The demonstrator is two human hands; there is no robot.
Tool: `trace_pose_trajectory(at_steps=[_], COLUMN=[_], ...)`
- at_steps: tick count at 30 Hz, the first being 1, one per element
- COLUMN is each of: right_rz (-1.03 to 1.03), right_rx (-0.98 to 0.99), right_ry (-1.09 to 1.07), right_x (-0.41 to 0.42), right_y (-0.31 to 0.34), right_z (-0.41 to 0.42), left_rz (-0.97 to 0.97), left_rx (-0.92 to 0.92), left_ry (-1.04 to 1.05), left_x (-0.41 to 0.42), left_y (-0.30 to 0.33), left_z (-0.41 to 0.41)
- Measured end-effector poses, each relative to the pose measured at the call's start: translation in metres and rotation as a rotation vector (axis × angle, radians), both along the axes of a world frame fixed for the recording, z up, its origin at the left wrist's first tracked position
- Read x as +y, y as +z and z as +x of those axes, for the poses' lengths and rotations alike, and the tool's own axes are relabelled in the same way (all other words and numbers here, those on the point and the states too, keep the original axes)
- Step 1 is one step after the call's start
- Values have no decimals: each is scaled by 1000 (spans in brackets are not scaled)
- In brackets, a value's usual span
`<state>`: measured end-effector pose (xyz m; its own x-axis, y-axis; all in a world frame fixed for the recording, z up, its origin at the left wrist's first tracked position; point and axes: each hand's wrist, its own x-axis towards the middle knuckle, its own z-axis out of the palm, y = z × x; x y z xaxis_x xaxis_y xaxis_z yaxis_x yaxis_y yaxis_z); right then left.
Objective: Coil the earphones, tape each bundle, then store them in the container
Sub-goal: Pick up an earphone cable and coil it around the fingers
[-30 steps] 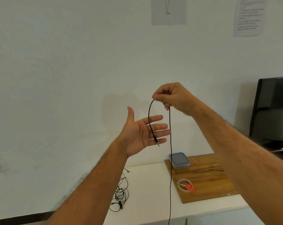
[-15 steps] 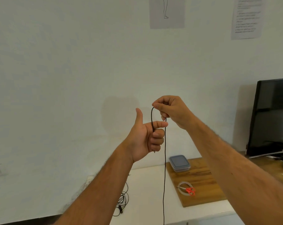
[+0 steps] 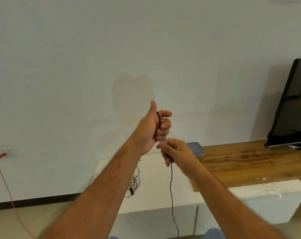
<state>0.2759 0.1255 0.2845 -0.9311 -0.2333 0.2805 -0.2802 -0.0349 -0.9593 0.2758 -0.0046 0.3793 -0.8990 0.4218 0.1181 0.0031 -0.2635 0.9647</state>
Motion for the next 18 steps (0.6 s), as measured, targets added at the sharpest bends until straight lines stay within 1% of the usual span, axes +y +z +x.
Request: trace_pose_trajectory(at_steps=[4,7,10,12,14,18], right_rz=[94,185,353,484,590,713], right_rx=[-70,-81,-64,-21,61,220], right_ry=[40,49,80,95,72,-14], right_x=[-1,2,6,8,9,10], right_y=[-20,-17,-5,4,14,29], right_z=[23,31,36,38,38,32], left_rz=[-48,-150,-247,-315,-382,-520], left_rx=[13,48,71,95,119,165], left_ry=[78,150,208,232,241,186], left_x=[-9,-15,-18,-18,-17,-14], left_y=[-14,-28,-40,-47,-55,-76], left_z=[-9,-15,-17,-16,-16,-6])
